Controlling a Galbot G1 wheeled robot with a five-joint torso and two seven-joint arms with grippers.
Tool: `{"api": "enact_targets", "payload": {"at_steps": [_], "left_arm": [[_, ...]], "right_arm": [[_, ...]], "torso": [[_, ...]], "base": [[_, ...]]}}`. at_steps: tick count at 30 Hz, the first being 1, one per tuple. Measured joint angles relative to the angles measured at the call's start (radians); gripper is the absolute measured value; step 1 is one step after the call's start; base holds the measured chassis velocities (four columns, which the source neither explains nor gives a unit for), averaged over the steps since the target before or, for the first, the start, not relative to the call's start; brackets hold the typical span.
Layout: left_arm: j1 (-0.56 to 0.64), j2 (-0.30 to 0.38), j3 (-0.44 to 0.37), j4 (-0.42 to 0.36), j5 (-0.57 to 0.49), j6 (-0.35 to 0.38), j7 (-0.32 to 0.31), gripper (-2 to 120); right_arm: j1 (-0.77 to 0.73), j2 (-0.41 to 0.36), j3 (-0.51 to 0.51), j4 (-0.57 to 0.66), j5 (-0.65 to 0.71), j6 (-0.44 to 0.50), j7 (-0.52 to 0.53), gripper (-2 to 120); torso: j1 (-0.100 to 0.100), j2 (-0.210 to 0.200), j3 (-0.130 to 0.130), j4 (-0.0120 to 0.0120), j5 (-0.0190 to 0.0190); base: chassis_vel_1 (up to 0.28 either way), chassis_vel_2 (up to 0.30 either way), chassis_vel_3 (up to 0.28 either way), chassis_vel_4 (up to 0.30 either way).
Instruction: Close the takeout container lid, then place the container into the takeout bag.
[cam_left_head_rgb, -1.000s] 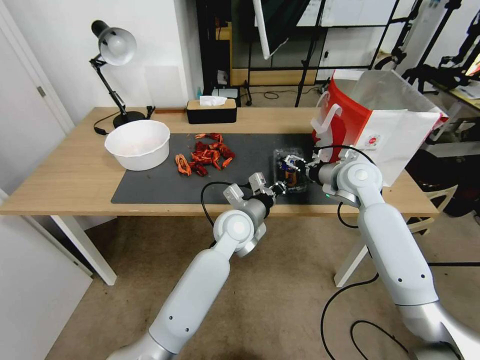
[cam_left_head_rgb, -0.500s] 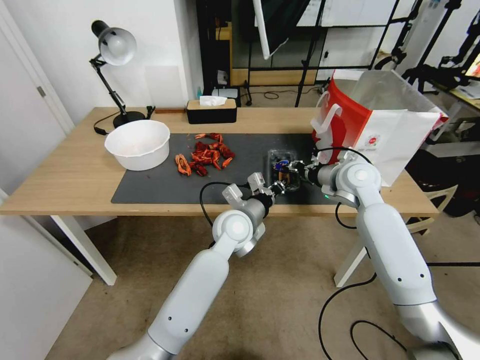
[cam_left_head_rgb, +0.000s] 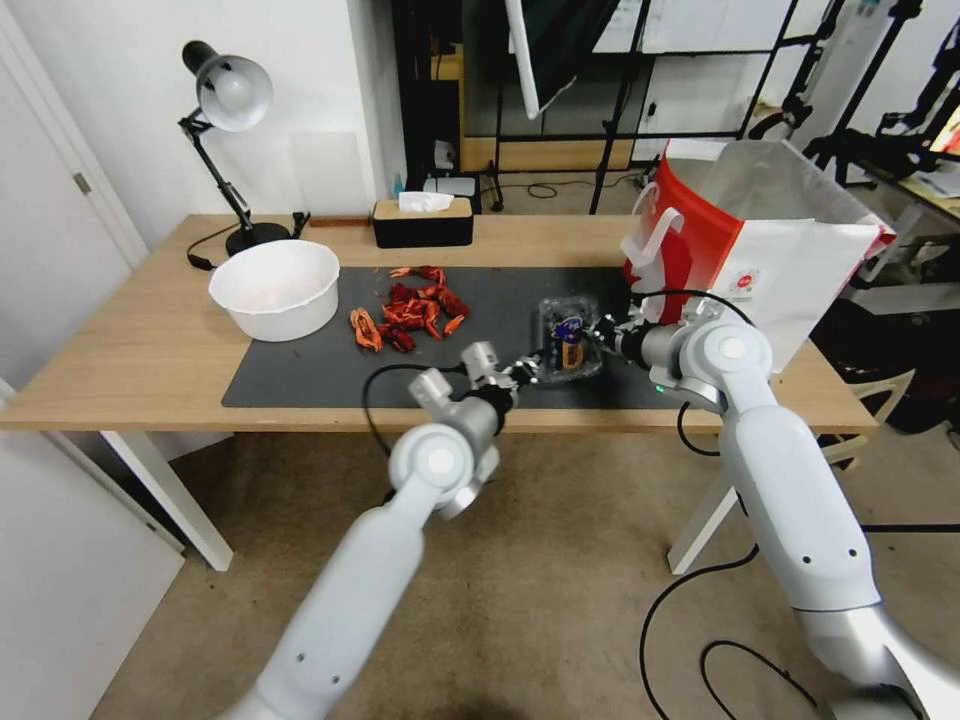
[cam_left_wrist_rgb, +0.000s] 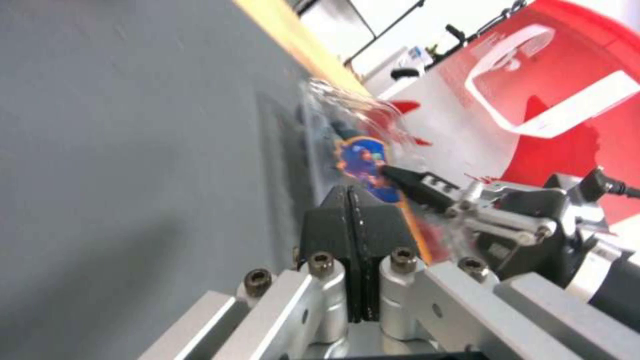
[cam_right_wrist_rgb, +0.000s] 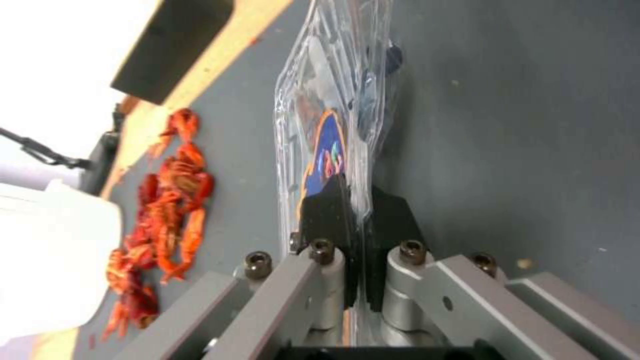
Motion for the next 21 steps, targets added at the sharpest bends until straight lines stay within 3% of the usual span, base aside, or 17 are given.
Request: {"api": "enact_targets", "payload": {"at_steps": [3, 5, 7, 11, 21], "left_arm": [[0.054, 0.027, -0.021, -0.042, 0.082, -0.013, 0.028, 0], [0.114, 0.05, -0.038, -0.073, 0.192, -0.037, 0.069, 0], [0.114, 0.05, -0.038, -0.073, 0.192, -0.037, 0.069, 0], [0.25, 0.093, -0.076, -0.111, 0.431, -0.132, 0.167, 23], [0.347, 0.119, -0.102, -0.119, 0.693, -0.256, 0.176, 57]], "right_arm": [[0.003, -0.002, 0.001, 0.008, 0.01, 0.0, -0.011, 0], [0.005, 0.0, 0.002, 0.014, 0.021, 0.0, -0.02, 0], [0.005, 0.0, 0.002, 0.014, 0.021, 0.0, -0.02, 0], [0.009, 0.007, -0.003, 0.025, 0.025, 0.001, -0.038, 0], [-0.017, -0.01, 0.038, 0.079, 0.039, 0.002, -0.049, 0]], "torso": [[0.0, 0.0, 0.0, -0.0001, -0.0001], [0.0, 0.0, 0.0, 0.0, 0.0], [0.0, 0.0, 0.0, 0.0, 0.0], [0.0, 0.0, 0.0, 0.0, -0.0001], [0.0, 0.0, 0.0, -0.0001, -0.0001]], "base": [[0.0, 0.0, 0.0, 0.0], [0.0, 0.0, 0.0, 0.0], [0.0, 0.0, 0.0, 0.0], [0.0, 0.0, 0.0, 0.0], [0.0, 0.0, 0.0, 0.0]]}}
